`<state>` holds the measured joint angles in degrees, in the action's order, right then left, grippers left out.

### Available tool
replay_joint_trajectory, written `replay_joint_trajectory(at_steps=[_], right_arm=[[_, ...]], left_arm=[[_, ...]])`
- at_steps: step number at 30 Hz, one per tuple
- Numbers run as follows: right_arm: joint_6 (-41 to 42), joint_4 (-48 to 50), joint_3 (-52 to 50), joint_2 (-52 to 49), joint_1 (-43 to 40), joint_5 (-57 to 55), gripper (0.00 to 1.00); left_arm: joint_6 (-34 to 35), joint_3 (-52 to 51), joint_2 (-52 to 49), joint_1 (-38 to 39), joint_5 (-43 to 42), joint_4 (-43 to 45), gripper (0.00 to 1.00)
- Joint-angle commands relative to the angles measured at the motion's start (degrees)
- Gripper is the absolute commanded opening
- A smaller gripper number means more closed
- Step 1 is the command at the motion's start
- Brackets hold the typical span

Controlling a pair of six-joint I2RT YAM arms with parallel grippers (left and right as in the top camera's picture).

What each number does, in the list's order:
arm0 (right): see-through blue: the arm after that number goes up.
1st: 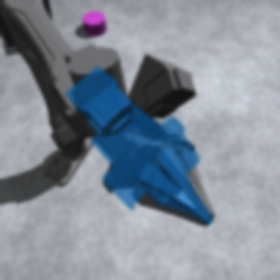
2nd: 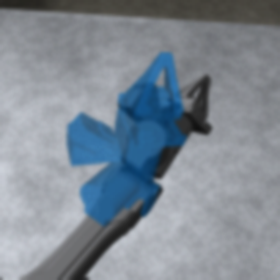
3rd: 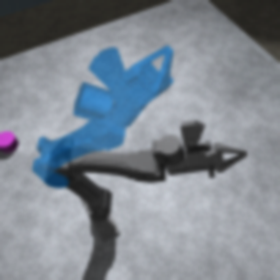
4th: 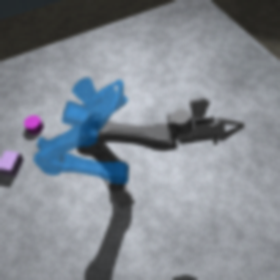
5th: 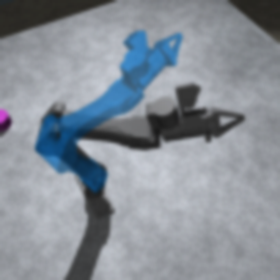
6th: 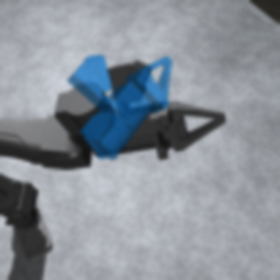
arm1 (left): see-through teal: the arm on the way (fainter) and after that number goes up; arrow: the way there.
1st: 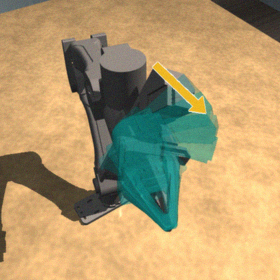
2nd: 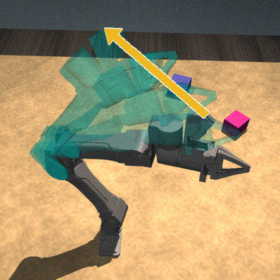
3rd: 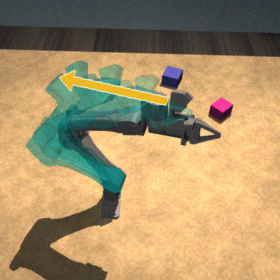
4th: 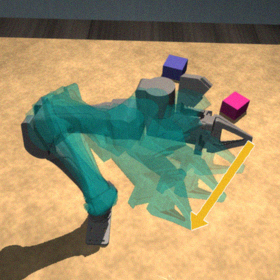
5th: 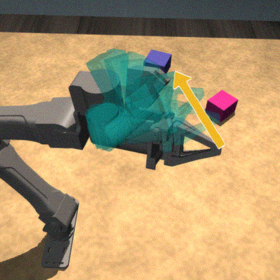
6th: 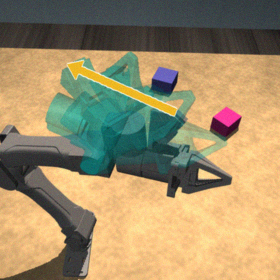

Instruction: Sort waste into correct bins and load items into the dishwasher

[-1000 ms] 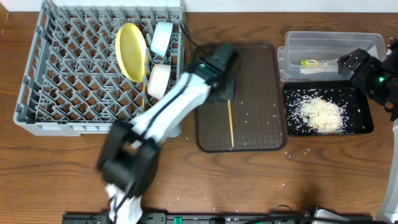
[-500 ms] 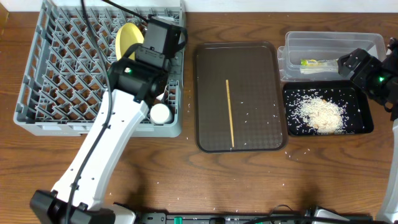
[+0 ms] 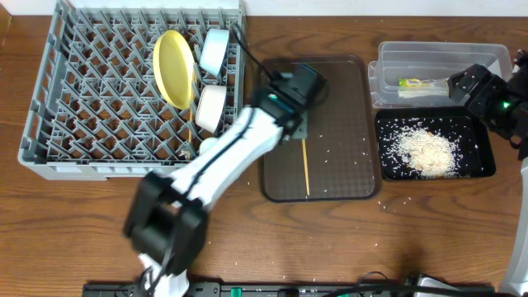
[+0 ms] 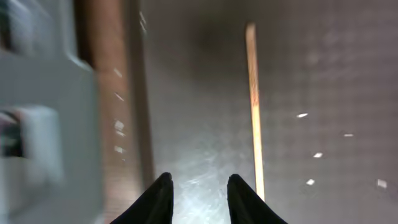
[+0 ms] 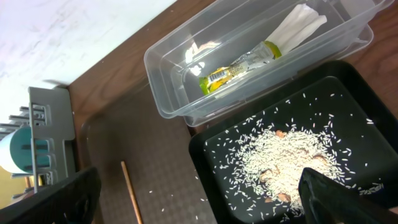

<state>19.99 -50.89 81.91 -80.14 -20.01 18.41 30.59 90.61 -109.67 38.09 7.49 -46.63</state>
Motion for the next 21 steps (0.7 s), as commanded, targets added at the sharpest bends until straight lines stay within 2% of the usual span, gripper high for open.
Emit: replay_joint_trajectory(at_steps=[1,8,21], right_arm=[[0.3,0.1,0.9,-0.1,-0.1,0.0,0.99],[0.3,0.1,0.9,-0.1,-0.1,0.0,0.99],[0.3,0.1,0.9,-0.1,-0.1,0.0,0.99]], left_arm=[[7.6,-0.6,-6.1,1.1,-1.8,0.8,0.31],[10.7,-0.6,-13.0,2.4,-8.5,6.1,0.31],[12.2,-0.6,-14.0,4.7,-8.2,10.1,0.31]])
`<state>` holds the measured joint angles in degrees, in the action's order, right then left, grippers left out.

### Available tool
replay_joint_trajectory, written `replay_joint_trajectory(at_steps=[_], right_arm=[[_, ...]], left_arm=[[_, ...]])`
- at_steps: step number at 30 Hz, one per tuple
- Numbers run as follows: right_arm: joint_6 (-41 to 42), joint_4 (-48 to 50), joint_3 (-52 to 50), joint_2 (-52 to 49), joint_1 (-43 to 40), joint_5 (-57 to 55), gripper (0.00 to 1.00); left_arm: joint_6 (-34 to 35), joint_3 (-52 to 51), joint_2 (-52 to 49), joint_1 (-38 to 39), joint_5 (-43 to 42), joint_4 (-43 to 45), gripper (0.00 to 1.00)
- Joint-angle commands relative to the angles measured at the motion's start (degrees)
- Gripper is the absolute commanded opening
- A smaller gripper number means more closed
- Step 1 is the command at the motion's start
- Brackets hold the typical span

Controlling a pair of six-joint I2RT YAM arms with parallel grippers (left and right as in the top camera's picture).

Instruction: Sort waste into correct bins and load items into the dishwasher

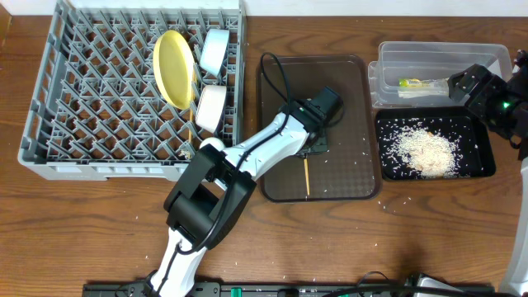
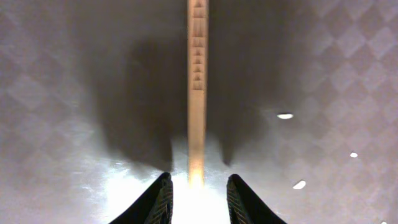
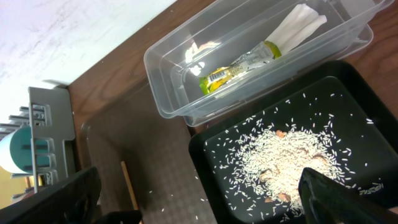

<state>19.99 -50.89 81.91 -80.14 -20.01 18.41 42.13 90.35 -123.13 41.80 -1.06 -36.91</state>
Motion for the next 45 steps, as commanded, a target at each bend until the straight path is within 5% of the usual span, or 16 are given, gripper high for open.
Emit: replay_joint_trajectory(at_steps=[1,45], right_arm=[[0.3,0.1,0.9,-0.1,-0.1,0.0,0.99],[0.3,0.1,0.9,-0.1,-0.1,0.0,0.99]], left_arm=[[0.7,-0.3,-0.8,1.2,0.5,0.8,0.31],[0.2,0.8,0.4,1.7,6.7,-4.2,0.31]])
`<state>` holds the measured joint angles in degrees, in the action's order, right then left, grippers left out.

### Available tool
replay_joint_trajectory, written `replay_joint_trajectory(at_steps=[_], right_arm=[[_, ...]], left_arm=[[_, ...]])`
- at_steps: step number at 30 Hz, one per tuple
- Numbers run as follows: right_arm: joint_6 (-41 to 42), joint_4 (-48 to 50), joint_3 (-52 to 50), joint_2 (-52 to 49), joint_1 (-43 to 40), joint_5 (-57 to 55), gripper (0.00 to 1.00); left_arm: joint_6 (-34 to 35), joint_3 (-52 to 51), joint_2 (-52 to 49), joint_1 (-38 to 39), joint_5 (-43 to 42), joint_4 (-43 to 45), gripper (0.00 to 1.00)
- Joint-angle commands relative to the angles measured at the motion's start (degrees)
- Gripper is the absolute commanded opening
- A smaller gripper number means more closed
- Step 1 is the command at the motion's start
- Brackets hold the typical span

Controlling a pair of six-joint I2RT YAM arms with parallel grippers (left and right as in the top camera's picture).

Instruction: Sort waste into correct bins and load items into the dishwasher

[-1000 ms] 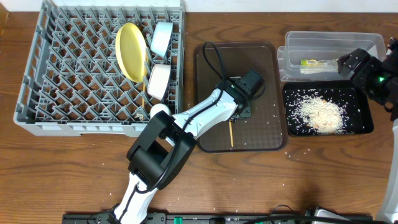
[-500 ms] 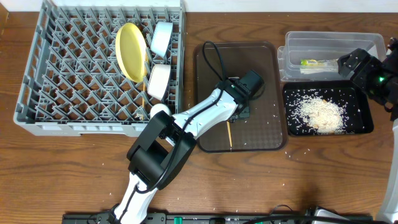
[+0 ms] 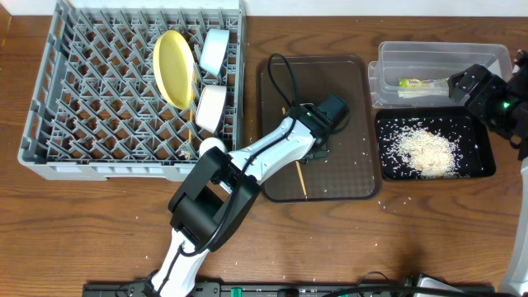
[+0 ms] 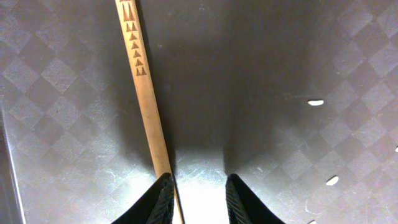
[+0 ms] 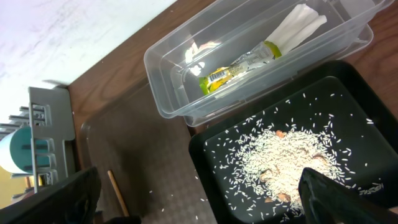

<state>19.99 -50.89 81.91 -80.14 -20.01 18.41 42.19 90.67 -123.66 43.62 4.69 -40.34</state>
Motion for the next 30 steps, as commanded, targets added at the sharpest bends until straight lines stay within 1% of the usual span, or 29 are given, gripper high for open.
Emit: replay_joint_trajectory(at_steps=[1,7,12,17,22,30], right_arm=[[0.3,0.1,0.9,-0.1,-0.1,0.0,0.99],[0.3,0.1,0.9,-0.1,-0.1,0.0,0.99],[0.3,0.1,0.9,-0.1,-0.1,0.0,0.99],[0.3,0.1,0.9,-0.1,-0.1,0.0,0.99],[0.3,0.1,0.9,-0.1,-0.1,0.0,0.99],[0.3,0.1,0.9,-0.1,-0.1,0.0,0.99]], left_arm=[[0.1,0.4,1.4,-0.2,1.0,-0.8,0.31],[0.1,0.4,4.1,-0.3,4.7,-1.6,0.31],[0.6,-0.3,3.7,-0.3,5.2,-1.2,0.31],[4.6,-2.5,3.7,-0.3,8.1,-0.9,0.31],[6.7,-4.5,3.7,-0.3,8.1,1.7,0.31],[6.8,-5.2,3.7,-0.3,6.3,3.6,0.31]])
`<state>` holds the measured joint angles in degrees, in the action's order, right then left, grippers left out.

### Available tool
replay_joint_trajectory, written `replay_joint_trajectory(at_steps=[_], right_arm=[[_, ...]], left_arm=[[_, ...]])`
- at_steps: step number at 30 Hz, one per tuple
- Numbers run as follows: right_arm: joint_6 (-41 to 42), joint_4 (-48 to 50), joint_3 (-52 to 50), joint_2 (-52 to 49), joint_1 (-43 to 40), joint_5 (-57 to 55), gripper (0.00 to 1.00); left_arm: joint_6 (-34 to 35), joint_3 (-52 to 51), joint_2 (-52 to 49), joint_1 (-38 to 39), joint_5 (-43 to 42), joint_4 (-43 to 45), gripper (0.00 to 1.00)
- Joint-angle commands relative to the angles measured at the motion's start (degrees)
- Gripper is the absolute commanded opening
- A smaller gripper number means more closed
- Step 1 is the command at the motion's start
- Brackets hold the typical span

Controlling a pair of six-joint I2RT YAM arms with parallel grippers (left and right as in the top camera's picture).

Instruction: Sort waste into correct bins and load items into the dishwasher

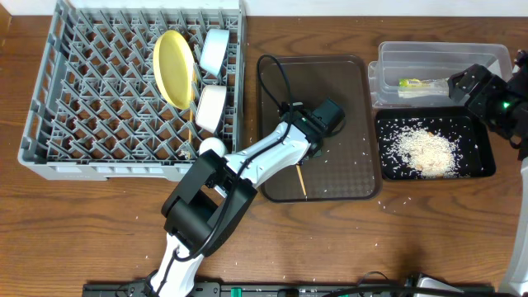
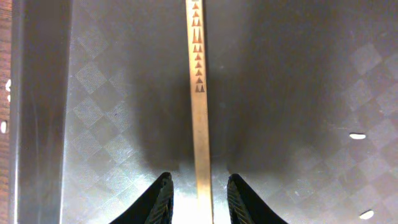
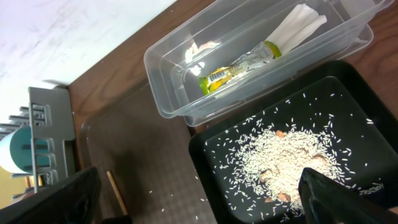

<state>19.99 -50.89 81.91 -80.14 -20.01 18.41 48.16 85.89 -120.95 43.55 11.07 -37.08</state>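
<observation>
A wooden chopstick [image 2: 198, 93] printed with small triangles lies on the brown tray [image 2: 93, 124]. It runs straight up the left wrist view, its near end between the two fingers of my left gripper [image 2: 199, 190], which is open and low over the tray. Overhead, the left gripper [image 1: 318, 139] is at the tray's middle, and the chopstick's free end [image 1: 300, 183] sticks out toward the front. My right gripper [image 3: 199, 180] hangs open and holds nothing, above the black bin of rice [image 3: 292, 155].
A grey dish rack [image 1: 49, 124] on the left holds a yellow plate [image 1: 173, 66] and two cups. A clear bin [image 1: 487, 54] at the back right holds wrappers [image 3: 239, 62]. Rice grains are scattered on the brown tray [image 1: 355, 165] and on the table.
The chopstick was slanted beside the left finger; now it lies straight between both fingers of the left gripper. The gripper has shifted slightly left. The right arm has not moved.
My left gripper was open near the tray's left edge, the chopstick off to its right. Then the chopstick's end stood between the fingers. Later it lay slanted by the left finger, slightly turned on the tray. Now it is centred between the open fingers again.
</observation>
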Motion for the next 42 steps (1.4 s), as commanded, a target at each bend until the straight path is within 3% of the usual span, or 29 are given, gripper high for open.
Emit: replay_joint_trajectory(at_steps=[1,13,19,32,35,39,42], right_arm=[[0.3,0.1,0.9,-0.1,-0.1,0.0,0.99],[0.3,0.1,0.9,-0.1,-0.1,0.0,0.99],[0.3,0.1,0.9,-0.1,-0.1,0.0,0.99],[0.3,0.1,0.9,-0.1,-0.1,0.0,0.99],[0.3,0.1,0.9,-0.1,-0.1,0.0,0.99],[0.3,0.1,0.9,-0.1,-0.1,0.0,0.99],[0.3,0.1,0.9,-0.1,-0.1,0.0,0.99]], left_arm=[[1.0,-0.5,1.0,-0.2,-0.1,0.3,0.31],[3.1,-0.5,-0.9,-0.1,-1.6,0.3,0.30],[3.0,-0.5,-1.2,-0.1,-1.6,0.3,0.15],[3.0,-0.7,-3.5,-0.1,-2.7,-0.6,0.22],[3.0,-0.8,-3.5,-0.1,-3.1,-0.6,0.08],[2.9,-0.6,-3.3,-0.1,-5.5,-0.6,0.08],[-2.2,0.5,-2.4,-0.1,-7.3,-0.6,0.07]])
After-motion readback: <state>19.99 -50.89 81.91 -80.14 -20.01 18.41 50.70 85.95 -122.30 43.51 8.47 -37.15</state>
